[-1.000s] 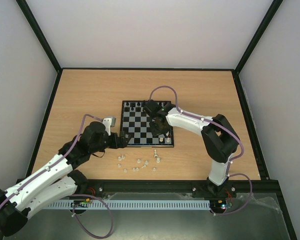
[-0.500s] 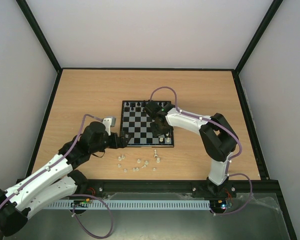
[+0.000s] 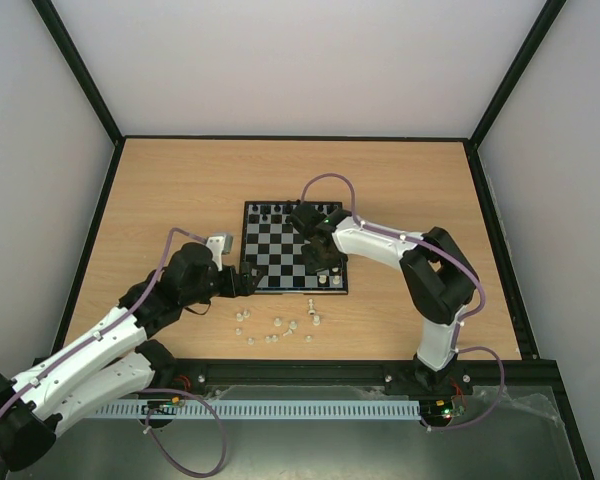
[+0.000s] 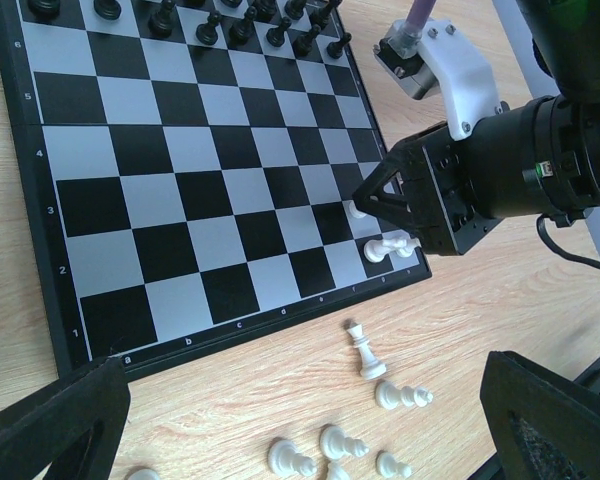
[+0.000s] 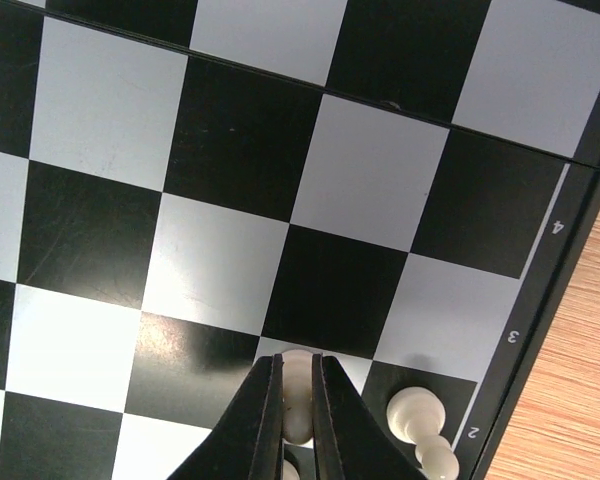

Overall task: Set up the chess pieces on the board
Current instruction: Place the chess piece on the chessboard, then pick up the chess piece at the center of the board, then place the chess piece on the chessboard.

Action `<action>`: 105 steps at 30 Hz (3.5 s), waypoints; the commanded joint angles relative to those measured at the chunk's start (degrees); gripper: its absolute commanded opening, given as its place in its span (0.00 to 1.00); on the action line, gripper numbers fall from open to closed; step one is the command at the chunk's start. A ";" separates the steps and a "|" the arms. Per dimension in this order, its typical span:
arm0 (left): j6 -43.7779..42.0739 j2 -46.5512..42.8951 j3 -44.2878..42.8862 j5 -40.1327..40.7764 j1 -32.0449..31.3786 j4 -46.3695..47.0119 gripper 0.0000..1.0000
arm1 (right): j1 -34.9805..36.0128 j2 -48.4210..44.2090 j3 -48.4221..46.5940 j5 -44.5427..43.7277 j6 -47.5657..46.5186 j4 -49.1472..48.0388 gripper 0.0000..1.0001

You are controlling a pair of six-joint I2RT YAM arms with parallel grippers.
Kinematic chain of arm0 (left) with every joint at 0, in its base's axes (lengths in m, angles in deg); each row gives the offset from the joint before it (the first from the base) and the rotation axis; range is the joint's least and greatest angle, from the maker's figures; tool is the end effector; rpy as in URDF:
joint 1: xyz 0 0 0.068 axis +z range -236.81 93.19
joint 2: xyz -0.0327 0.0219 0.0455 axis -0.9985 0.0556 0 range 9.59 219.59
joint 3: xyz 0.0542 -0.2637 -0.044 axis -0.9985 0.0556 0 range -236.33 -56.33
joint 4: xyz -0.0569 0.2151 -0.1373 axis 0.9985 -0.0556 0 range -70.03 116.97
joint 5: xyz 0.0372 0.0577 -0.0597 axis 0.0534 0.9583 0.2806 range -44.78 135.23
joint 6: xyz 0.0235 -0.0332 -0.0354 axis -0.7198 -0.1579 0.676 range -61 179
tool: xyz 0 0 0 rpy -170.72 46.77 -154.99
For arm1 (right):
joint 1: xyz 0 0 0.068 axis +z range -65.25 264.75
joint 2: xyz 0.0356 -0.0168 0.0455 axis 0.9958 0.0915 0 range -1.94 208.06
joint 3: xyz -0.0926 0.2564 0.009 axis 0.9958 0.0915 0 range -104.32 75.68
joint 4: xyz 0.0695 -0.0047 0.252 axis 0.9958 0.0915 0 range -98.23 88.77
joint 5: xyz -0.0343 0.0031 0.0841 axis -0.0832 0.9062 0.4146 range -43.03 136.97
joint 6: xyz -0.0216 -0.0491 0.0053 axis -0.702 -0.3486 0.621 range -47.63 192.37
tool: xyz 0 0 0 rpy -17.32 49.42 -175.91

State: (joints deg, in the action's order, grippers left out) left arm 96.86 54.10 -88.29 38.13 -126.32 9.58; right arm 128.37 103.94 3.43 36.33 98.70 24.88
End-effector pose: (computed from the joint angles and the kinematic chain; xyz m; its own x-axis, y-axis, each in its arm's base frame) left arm 0.1351 -0.1172 0.2493 -0.7421 -0.1776 -0.6464 0.3274 0.7455 -0.5806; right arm 0.2742 0.2523 0.1815 -0.8734 -0.2302 -0.4291 -0.2654 0.9639 0.0232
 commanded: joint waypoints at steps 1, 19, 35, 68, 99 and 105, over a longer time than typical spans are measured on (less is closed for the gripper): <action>-0.19 0.25 0.43 -0.52 0.26 1.20 0.99 | -0.38 -0.81 2.44 -1.18 0.02 3.31 0.08; 0.11 0.30 0.33 -0.30 0.31 1.39 0.99 | -0.37 -3.20 2.77 0.25 -0.52 1.21 0.21; 0.33 -0.03 -0.57 0.45 0.31 0.34 0.99 | -0.31 -17.69 3.32 3.35 0.48 1.88 0.35; 1.17 -3.93 -1.51 2.26 0.48 -2.85 0.99 | 22.14 -18.22 18.90 -0.29 13.72 -0.17 0.47; 0.97 -2.97 -0.06 0.83 0.48 -0.63 0.99 | 21.23 -24.84 19.42 -2.55 13.82 4.42 0.13; 0.99 -3.11 -0.06 0.94 0.48 -0.80 0.99 | 20.92 -24.85 19.73 -2.51 13.45 4.05 0.13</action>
State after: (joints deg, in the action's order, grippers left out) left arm 97.85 50.97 -88.93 39.64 -126.25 7.79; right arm 149.66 80.01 22.79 34.89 111.85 25.45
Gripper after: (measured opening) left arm 0.990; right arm 0.132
